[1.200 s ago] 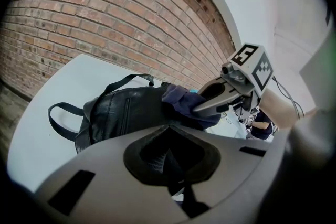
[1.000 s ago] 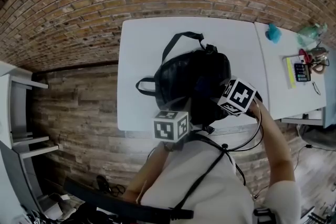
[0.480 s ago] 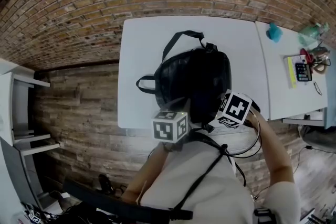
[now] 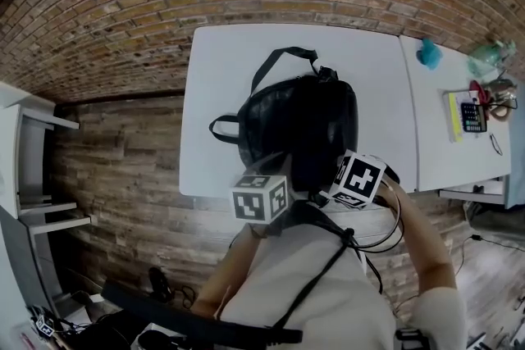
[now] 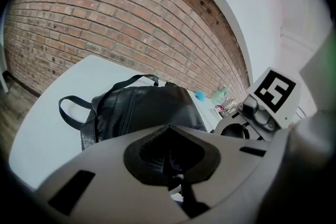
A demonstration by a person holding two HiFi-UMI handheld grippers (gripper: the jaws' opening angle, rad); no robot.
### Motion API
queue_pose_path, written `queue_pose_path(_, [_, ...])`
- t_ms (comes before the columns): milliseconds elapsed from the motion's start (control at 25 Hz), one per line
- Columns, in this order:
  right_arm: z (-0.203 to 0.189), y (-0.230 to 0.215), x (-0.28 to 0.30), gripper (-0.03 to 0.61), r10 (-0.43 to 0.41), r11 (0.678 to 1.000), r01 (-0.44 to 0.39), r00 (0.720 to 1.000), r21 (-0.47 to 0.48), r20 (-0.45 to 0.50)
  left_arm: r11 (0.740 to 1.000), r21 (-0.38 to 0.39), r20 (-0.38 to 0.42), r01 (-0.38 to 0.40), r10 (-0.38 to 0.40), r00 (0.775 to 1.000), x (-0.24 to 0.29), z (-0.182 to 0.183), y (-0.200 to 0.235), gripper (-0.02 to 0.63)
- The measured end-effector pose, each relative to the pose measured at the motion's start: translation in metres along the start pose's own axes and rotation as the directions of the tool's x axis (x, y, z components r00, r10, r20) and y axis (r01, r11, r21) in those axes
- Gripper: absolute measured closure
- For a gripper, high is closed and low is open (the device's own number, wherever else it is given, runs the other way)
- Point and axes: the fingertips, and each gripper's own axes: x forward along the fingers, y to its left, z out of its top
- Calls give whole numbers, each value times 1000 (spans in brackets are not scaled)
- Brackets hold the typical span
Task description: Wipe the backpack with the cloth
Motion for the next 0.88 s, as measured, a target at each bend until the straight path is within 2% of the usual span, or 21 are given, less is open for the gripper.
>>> queue_pose_path(320, [2, -1, -6, 531, -18, 1000, 18, 999, -19, 32, 998, -58, 56, -33, 37, 998, -12, 6, 15, 609])
queue_pose_path(480, [23, -1, -33, 531, -2, 999, 6, 995, -35, 101, 996, -81, 58, -27, 32, 998, -22, 9, 35, 609])
queue_pose_path(600, [52, -31, -58, 531, -100, 994, 104, 984, -21, 146, 998, -69, 48, -6, 9, 999, -27, 17, 50, 609])
queue_pose_path(720, [79, -69, -70, 531, -211, 977, 212, 967, 9, 141, 998, -41, 12, 39, -38, 999, -34, 22, 58, 609])
queue_pose_path(880, [116, -110, -73, 531, -257, 966, 254, 957, 46, 131, 996, -19, -11, 82, -82, 997, -45, 31, 73, 609])
